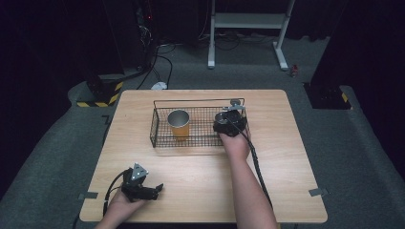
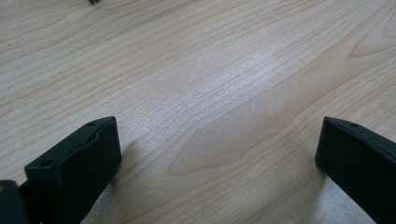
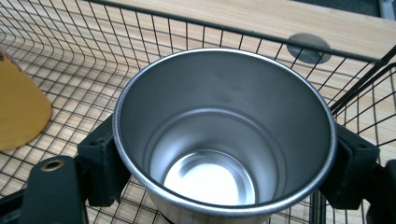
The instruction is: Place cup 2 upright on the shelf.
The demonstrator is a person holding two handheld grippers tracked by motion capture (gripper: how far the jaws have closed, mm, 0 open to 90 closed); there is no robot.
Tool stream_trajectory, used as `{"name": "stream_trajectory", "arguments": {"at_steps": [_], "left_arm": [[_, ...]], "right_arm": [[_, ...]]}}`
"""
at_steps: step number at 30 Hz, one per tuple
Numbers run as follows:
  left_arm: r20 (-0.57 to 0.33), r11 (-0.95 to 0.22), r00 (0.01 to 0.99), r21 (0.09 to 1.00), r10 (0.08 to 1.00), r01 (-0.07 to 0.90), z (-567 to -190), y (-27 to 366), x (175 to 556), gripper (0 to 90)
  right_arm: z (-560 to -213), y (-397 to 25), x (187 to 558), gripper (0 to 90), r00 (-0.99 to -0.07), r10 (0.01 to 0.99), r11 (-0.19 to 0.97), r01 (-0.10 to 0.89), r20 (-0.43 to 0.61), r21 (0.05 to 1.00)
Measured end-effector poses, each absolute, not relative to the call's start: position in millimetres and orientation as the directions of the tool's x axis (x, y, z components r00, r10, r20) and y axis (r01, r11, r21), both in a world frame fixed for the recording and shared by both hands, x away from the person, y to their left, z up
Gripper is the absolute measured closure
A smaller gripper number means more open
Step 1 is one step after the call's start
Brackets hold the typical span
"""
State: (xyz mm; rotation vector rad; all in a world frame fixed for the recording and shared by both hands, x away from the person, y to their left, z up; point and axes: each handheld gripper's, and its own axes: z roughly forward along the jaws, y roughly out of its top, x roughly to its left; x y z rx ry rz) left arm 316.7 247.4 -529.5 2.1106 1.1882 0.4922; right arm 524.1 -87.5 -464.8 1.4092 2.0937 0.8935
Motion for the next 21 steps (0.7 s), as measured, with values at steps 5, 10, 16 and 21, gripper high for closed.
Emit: {"name": "stream_trajectory", "arguments": {"at_steps": [5,10,16,21], "left_arm": [[0.004,-0.37,0.517,0.702,0.856,0.609,-529.6,247.4,316.7,0.5],[0.004,-0.371,0.517,0.701,0.856,0.609,-529.6,247.4,316.7,0.5],[0.004,-0.37,0.517,0.702,0.856,0.609,-529.6,247.4,316.6,0.5],[0.005,-0.372,0.517,0.701,0.856,0.609,-529.5,247.5,316.7,0.5]], "right_arm": [[-467.5,-86.4,524.1,18.3,-0.365,0.931,0.26,0.64,-0.013,0.723],[-468.4,-86.5,523.7,17.2,-0.371,0.929,0.262,0.644,-0.006,0.718],[-468.8,-88.0,523.1,10.5,-0.378,0.926,0.261,0.647,0.004,0.716],[-461.3,-87.1,519.1,10.0,-0.388,0.922,0.263,0.62,-0.003,0.739]]}}
